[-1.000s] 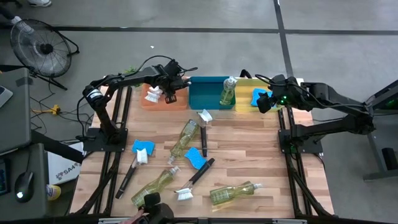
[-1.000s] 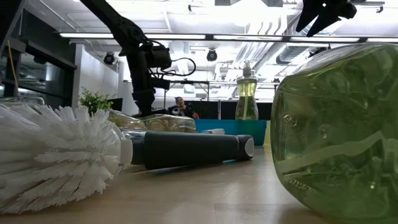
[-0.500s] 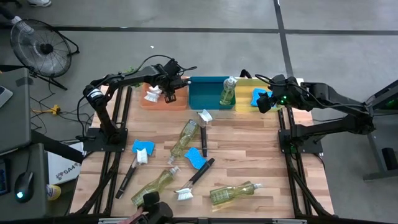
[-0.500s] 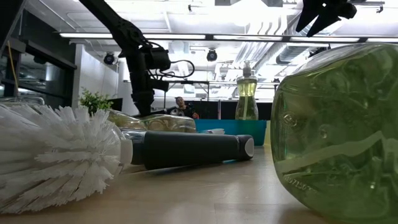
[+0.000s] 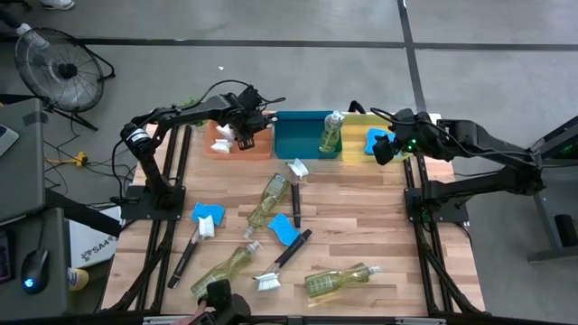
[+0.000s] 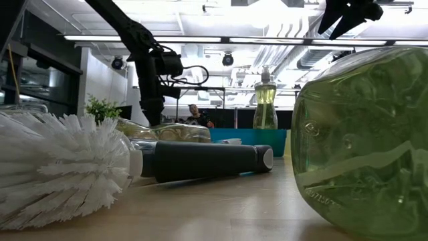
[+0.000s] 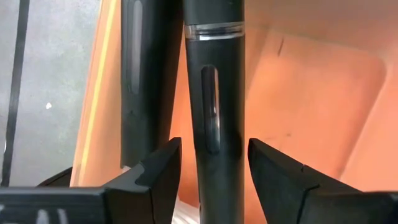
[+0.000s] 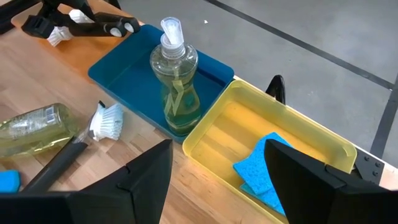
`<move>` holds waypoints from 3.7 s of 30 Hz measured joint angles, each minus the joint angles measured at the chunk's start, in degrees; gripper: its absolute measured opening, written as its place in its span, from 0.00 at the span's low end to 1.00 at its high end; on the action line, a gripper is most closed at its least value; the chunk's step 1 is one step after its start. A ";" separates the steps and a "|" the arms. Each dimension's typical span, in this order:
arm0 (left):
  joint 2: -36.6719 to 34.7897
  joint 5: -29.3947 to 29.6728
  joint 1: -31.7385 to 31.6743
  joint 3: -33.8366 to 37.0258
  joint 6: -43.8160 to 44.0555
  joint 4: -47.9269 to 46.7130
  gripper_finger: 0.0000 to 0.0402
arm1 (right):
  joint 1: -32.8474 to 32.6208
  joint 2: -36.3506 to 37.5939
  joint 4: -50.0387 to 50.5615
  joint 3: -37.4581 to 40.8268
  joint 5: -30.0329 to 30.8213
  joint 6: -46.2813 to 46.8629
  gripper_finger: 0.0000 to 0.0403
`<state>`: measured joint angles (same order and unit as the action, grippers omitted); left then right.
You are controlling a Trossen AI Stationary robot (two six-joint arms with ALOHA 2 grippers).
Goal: Pick & Place Kitchen Sink Supplies
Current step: Put the cleaning brush into the orange bin
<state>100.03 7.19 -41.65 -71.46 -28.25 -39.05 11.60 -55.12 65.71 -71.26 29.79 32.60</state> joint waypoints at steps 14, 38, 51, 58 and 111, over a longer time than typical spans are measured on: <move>-0.11 1.49 0.02 -1.52 1.23 -3.96 0.45 | 0.00 0.01 0.00 0.00 -0.36 0.00 0.62; -0.61 -0.44 0.94 -14.19 7.88 -16.90 0.45 | 0.02 0.01 0.00 0.00 -0.40 -1.20 0.62; -2.72 -2.43 5.04 -16.28 14.05 -21.83 0.45 | 0.00 0.03 0.02 0.00 -2.57 -3.07 0.62; -7.93 -2.54 8.90 -16.28 20.45 -23.41 0.45 | 0.01 0.03 0.02 0.00 -4.06 -4.57 0.62; -13.73 9.02 41.04 -16.22 63.98 -34.87 0.45 | 0.00 3.59 -0.51 1.10 -11.33 -12.72 0.62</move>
<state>86.30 16.20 -0.60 -87.68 35.73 -73.91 11.60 -51.54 65.21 -70.16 18.45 19.88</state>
